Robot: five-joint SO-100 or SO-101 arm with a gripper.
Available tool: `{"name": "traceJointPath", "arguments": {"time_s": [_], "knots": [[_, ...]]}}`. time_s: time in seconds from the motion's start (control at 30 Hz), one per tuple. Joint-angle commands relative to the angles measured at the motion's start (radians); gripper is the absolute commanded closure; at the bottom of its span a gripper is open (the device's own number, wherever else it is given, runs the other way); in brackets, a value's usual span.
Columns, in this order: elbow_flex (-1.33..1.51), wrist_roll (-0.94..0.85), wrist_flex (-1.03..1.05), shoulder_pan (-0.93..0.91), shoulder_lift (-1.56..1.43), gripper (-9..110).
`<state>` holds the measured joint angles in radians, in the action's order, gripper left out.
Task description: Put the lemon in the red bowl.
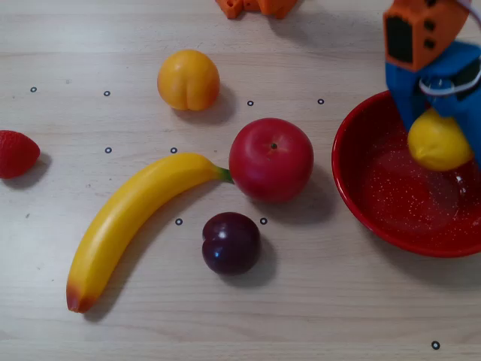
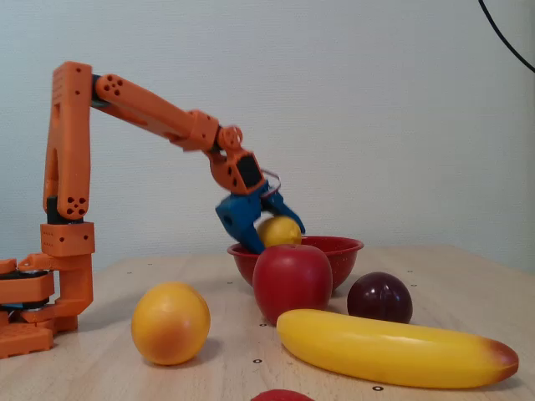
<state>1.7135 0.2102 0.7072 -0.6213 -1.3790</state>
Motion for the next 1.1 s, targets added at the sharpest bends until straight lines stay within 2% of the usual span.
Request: {"name": "traceJointPath", "arguments": {"time_s": [0.0,0.1,0.2,0.27,0.43,0.53,0.8,0.87,1.07], "knots": [[-0.049,0.054,-0.054,-0.003,-0.051,99],[-0.069,0.041,-0.038,0.012,-0.04,81],[-0.1,0.021,0.028,0.029,-0.049,70],[-0.126,0.008,0.08,0.041,-0.066,64],[-0.183,-0.02,0.17,0.08,-0.107,58],[-0.225,-0.043,0.215,0.104,-0.133,61],[-0.336,-0.084,0.396,0.189,-0.288,96],[-0.308,-0.069,0.422,0.219,-0.348,101],[-0.204,-0.074,0.494,0.347,-0.514,101]]}}
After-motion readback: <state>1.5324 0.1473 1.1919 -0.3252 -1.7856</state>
